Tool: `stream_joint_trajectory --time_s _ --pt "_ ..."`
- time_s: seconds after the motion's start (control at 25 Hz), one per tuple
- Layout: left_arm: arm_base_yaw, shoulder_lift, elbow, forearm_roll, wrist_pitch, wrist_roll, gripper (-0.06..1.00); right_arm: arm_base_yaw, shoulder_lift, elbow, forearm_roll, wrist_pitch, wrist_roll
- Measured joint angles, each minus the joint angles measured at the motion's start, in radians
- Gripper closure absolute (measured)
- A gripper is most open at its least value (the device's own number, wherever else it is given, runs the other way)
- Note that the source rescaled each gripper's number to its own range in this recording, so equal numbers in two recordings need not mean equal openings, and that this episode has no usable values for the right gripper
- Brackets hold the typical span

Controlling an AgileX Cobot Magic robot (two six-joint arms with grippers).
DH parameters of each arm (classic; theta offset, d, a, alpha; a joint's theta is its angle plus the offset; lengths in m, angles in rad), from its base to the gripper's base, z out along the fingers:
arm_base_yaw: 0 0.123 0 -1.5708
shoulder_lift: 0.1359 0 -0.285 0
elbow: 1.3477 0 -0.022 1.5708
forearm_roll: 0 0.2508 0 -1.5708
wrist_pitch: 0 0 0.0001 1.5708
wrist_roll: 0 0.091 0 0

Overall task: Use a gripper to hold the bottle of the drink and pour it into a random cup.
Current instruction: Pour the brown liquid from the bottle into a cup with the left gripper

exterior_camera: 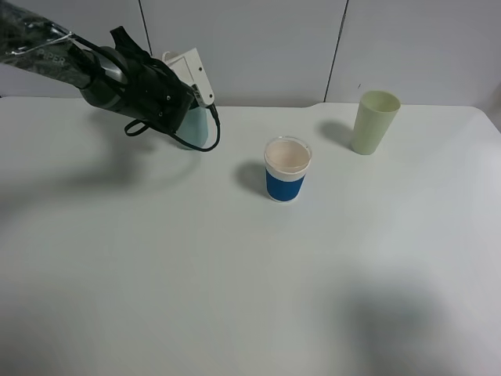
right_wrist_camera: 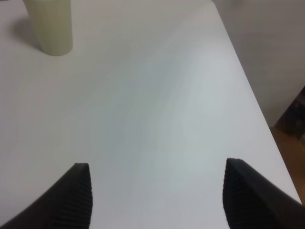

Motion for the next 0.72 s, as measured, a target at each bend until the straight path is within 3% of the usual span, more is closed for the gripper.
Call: stream_joint_trajectory --time_s 0.72 --pt "0.0 0.0 0.034 0.019 0.002 -0.004 0.94 0.0 0.0 0.0 0.0 0.0 0.001"
